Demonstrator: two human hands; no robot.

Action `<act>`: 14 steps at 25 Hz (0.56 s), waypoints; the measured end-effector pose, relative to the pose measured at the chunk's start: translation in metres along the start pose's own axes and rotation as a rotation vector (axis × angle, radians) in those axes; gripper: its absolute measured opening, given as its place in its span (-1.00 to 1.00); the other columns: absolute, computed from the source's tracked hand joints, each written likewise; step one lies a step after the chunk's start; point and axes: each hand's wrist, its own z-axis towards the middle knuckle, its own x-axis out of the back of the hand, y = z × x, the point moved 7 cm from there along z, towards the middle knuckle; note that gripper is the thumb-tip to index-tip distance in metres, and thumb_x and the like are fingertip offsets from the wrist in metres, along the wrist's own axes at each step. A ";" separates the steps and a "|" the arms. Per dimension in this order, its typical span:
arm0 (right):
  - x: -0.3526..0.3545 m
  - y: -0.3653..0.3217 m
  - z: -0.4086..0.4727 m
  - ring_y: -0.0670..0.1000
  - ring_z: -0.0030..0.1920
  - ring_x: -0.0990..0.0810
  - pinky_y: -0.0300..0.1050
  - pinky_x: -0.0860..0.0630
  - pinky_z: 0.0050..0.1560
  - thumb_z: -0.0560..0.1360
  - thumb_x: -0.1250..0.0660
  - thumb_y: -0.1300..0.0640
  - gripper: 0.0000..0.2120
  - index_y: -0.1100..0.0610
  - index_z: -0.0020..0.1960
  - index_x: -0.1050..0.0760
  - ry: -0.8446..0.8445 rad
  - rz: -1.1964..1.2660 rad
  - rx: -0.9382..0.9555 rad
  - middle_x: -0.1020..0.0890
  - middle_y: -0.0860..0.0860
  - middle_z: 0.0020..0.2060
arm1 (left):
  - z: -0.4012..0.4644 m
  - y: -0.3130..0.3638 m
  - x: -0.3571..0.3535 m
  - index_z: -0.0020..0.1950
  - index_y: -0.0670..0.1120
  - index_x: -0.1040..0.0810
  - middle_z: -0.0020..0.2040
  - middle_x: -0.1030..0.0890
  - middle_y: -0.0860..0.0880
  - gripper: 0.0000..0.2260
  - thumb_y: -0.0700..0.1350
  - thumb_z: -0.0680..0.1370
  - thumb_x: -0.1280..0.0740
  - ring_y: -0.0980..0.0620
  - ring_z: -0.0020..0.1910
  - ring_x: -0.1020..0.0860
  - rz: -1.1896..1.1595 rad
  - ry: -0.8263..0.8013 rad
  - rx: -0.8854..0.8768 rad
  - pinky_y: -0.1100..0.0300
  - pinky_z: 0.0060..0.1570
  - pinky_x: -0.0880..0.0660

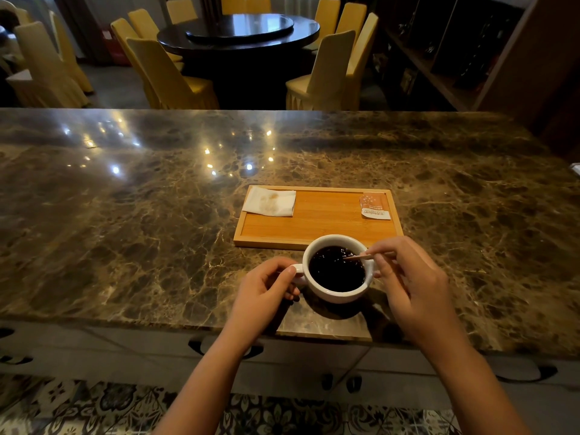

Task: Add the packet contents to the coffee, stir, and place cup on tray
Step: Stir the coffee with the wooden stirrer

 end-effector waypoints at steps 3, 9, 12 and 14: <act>0.000 -0.008 -0.001 -0.15 -0.16 -0.48 -0.46 -0.38 -0.22 0.49 -0.11 0.11 -0.81 0.15 -0.10 -0.46 -0.036 -0.067 0.018 -0.52 0.00 -0.23 | 0.000 0.000 0.000 -0.02 -0.03 -0.58 -0.17 -0.64 0.00 -0.84 -0.18 0.54 -0.21 0.02 -0.26 -0.60 0.006 -0.005 -0.005 0.24 -0.21 -0.57; -0.006 -0.004 -0.002 -0.07 -0.17 -0.63 -0.27 -0.56 -0.29 0.47 -0.16 0.01 -0.79 0.08 -0.12 -0.52 -0.037 0.220 -0.129 -0.63 -0.03 -0.20 | -0.001 0.000 0.000 -0.03 -0.01 -0.57 -0.23 -0.65 0.09 -0.84 -0.19 0.54 -0.21 0.08 -0.27 -0.60 0.008 -0.005 0.000 0.28 -0.23 -0.55; -0.014 -0.002 -0.002 -0.08 -0.13 -0.64 -0.25 -0.60 -0.26 0.48 -0.19 0.05 -0.80 0.09 -0.07 -0.56 -0.001 0.284 -0.117 -0.63 -0.01 -0.12 | 0.000 0.000 0.000 -0.03 -0.01 -0.57 -0.22 -0.65 0.10 -0.84 -0.18 0.54 -0.22 0.07 -0.27 -0.60 0.013 -0.002 -0.001 0.28 -0.23 -0.56; -0.011 -0.002 -0.002 -0.09 -0.13 -0.61 -0.24 -0.58 -0.21 0.49 -0.18 0.07 -0.79 0.12 -0.05 -0.55 0.025 0.162 -0.070 -0.61 0.00 -0.13 | 0.000 0.000 0.000 -0.03 -0.02 -0.57 -0.22 -0.65 0.10 -0.84 -0.19 0.54 -0.22 0.06 -0.27 -0.60 0.012 -0.001 -0.002 0.28 -0.23 -0.56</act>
